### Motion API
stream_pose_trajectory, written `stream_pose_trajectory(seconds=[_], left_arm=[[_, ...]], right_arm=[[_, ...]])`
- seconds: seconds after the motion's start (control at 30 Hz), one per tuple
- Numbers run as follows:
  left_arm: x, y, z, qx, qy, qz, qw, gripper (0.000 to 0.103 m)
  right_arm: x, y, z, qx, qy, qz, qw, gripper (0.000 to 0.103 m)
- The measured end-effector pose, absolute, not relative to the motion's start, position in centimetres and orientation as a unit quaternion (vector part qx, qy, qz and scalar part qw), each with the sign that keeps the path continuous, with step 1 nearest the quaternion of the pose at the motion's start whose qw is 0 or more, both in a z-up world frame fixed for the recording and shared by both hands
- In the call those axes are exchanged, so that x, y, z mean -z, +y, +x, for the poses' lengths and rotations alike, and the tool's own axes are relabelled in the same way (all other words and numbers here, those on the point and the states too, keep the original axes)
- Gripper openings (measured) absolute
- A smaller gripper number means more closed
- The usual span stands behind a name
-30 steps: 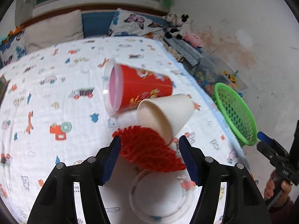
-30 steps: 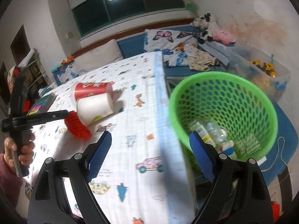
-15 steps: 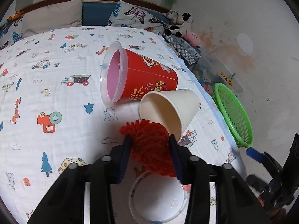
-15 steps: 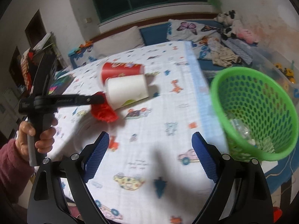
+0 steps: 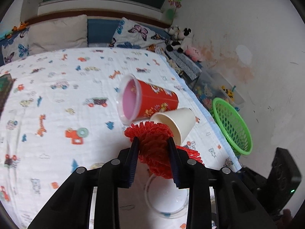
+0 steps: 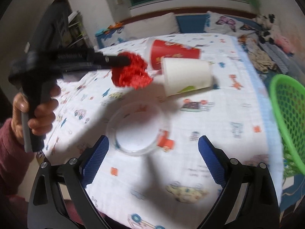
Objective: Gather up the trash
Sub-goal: 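Grasp the red mesh net with left tool while right tool grasps the clear bowl, then carry the net and bowl to the green basket and release both inside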
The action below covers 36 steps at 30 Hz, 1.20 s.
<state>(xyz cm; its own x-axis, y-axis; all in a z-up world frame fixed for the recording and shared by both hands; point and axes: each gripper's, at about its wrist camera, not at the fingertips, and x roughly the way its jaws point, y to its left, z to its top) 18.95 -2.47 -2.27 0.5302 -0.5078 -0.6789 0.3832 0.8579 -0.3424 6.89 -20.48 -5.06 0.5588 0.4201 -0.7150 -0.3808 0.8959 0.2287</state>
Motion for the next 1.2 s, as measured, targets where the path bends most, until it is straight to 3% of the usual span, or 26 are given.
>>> stream_pose_trajectory(seconds=[0.63, 1.2], left_arm=[[1.2, 2.4, 18.6, 0.23, 0.395, -0.096, 0.884, 0.03], [1.0, 1.8, 18.2, 0.236, 0.392, -0.095, 0.884, 0.03]], right_arm=[[8.2, -14.4, 10.0, -0.246, 0.442, -0.065, 0.86, 0.096], [7.3, -15.5, 9.4, -0.234, 0.43, -0.043, 0.871, 0.093]])
